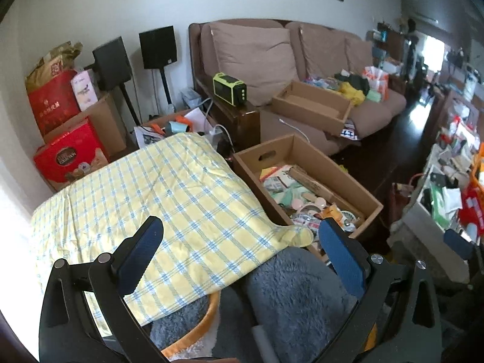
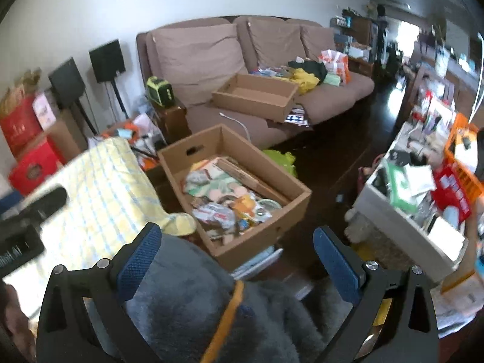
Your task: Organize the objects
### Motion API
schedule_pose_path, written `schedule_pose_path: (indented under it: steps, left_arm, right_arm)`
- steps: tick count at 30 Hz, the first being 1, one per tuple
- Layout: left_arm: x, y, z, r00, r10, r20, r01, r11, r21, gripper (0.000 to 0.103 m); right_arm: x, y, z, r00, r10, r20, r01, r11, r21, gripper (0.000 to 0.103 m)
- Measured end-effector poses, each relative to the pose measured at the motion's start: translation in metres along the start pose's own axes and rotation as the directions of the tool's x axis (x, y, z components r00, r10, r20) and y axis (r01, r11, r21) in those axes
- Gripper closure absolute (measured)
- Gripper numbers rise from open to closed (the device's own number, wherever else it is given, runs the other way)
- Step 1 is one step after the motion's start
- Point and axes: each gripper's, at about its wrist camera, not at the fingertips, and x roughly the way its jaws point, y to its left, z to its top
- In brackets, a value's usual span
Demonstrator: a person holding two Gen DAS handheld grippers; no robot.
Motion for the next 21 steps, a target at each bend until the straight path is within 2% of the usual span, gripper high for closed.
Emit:
schedule_pose_path:
  steps: [2, 5, 9, 21]
  left_arm:
    - [0.0029, 0.0003, -0.0004, 0.999, -0.039, -0.022, 0.039, 0.999, 0.006, 0.000]
    - [0.0045, 0.0000, 0.0003, 1.000, -0.018, -0.023, 0.018, 1.000, 0.008, 0.000]
    - [0.0058, 0.0012, -0.0004, 0.999, -0.015, -0.034, 0.015, 1.000, -0.001, 0.000]
    - [0.0084, 0.0033, -0.0012, 0.998, -0.001, -0.057, 0.001, 1.000, 0.008, 0.000]
  right_arm:
    - [0.0046, 0.0009, 0.0009, 1.000, -0.004, -0.025, 0.004, 1.000, -0.023, 0.001]
    - [0.0085, -0.0003, 0.0025, 0.999, 0.001, -0.053, -0.003, 0.999, -0.037, 0.001]
    - [0.0079, -0.0014, 0.0006, 0.999, -0.030, -0.038, 0.028, 0.998, -0.062, 0.001]
    - [0.0066, -0.0006, 0.0017, 0.999, -0.024, -0.041, 0.022, 0.998, -0.056, 0.001]
